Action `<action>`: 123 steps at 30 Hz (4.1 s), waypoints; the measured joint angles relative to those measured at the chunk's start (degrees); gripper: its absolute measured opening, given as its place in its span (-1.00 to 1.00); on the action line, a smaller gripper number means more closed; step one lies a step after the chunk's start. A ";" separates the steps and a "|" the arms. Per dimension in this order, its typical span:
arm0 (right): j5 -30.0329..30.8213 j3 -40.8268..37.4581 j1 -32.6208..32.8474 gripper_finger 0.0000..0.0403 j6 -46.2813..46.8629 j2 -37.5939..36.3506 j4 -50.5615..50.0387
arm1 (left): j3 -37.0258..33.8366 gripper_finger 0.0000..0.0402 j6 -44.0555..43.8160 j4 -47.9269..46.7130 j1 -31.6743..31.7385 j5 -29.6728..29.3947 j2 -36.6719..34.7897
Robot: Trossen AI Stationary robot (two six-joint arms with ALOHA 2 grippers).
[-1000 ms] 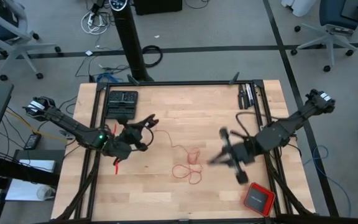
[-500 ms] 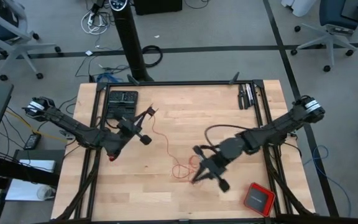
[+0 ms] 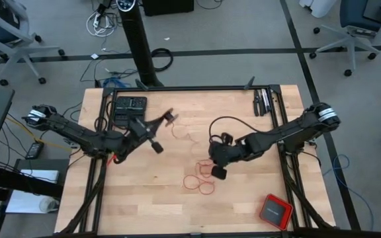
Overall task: Coil cords
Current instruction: Uncoil the red wire from the spool
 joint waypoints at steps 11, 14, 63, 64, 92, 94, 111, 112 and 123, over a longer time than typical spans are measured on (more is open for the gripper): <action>5.08 0.00 -3.81 -0.36 -7.20 -8.35 9.16 | -0.02 -1.00 -13.97 -21.41 -1.23 25.47 0.16; 1.06 0.00 -3.96 -0.37 -16.81 -8.20 22.76 | -0.02 -1.00 -20.72 -24.97 -1.25 25.42 0.16; -11.04 0.02 -5.00 -0.44 -35.07 -2.38 45.67 | 2.97 -1.00 -4.85 -16.83 -13.05 14.45 -0.32; -11.04 0.02 -5.01 -0.44 -35.31 -2.38 46.03 | 2.97 -1.00 -4.87 -16.72 -13.05 14.45 -0.32; -15.39 0.02 -8.76 -0.96 -37.50 5.07 58.12 | 2.89 -0.96 -6.08 -17.36 -12.39 8.08 -0.32; -15.53 0.02 -8.96 -0.97 -36.86 4.75 57.45 | 2.89 -0.85 -6.63 -17.37 -12.36 7.57 -0.31; -7.07 0.02 -9.28 -1.00 -36.53 1.91 48.70 | 3.08 -0.18 -20.25 -25.75 -18.45 -1.52 -7.07; -7.50 0.02 -9.44 -1.00 -36.53 1.92 48.44 | 3.08 -0.19 -21.18 -25.67 -18.43 -0.64 -6.69; -12.46 0.02 -11.45 -1.00 -34.32 2.27 48.42 | 7.81 -0.19 -7.97 -26.46 -16.63 0.38 1.06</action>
